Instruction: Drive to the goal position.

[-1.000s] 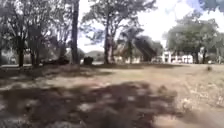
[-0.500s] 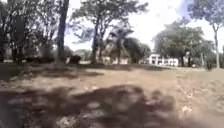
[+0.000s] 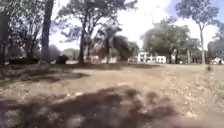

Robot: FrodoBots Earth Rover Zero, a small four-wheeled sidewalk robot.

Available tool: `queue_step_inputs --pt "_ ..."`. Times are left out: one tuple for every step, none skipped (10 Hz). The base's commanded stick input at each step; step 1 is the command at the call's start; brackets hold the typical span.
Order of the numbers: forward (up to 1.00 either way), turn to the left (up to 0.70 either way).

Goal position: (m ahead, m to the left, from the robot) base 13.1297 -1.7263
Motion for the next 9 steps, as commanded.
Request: queue_step_inputs --pt "0.70 0.00" --pt "0.70 0.00" --pt "0.70 0.00" --pt "0.70 0.00" --pt "0.70 0.00" --pt "0.70 0.00" --pt "0.70 0.00" --pt "0.70 0.00" --pt "0.70 0.00"
